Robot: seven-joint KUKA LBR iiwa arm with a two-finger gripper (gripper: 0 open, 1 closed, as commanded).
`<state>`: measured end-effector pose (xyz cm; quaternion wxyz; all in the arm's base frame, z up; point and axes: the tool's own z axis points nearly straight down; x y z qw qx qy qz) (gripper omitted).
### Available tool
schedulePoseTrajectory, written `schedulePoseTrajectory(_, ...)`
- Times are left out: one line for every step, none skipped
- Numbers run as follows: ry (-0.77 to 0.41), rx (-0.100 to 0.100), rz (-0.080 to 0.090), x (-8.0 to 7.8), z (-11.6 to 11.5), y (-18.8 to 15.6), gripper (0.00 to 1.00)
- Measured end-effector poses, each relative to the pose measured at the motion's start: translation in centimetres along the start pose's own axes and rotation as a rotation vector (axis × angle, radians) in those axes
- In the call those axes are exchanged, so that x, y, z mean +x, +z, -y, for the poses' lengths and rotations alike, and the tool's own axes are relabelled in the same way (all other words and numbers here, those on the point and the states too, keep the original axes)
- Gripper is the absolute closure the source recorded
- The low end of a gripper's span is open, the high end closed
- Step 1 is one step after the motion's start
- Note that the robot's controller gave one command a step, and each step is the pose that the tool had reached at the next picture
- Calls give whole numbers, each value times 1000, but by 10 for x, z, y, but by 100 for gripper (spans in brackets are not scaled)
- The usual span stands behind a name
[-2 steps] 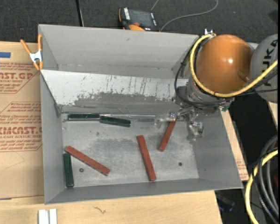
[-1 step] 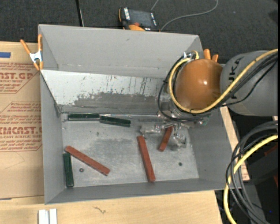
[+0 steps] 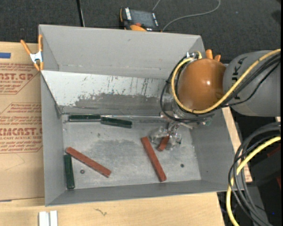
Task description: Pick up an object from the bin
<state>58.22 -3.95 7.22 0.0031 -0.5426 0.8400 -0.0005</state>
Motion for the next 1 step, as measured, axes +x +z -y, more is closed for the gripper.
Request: schedulePoseTrajectory(-59, 5, -1, 27, 0, -194, 100)
